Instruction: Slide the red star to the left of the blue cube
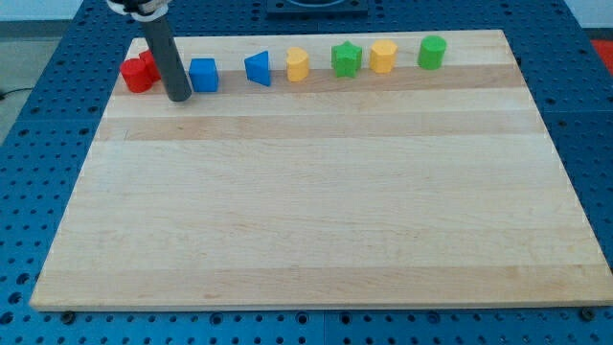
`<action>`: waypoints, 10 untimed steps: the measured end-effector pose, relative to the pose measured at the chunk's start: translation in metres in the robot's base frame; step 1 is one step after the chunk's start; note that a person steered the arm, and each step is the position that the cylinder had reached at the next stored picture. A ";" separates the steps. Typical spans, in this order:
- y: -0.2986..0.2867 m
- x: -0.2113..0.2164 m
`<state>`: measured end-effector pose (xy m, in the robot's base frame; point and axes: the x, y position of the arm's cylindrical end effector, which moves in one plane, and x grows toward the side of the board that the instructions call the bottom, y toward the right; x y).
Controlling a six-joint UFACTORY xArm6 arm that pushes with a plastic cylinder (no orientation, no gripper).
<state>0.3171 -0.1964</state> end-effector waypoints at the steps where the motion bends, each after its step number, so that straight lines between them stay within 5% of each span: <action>1: 0.000 -0.015; 4: 0.006 -0.013; 5: -0.013 0.026; 7: -0.108 0.028; 10: -0.103 -0.058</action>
<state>0.2588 -0.2997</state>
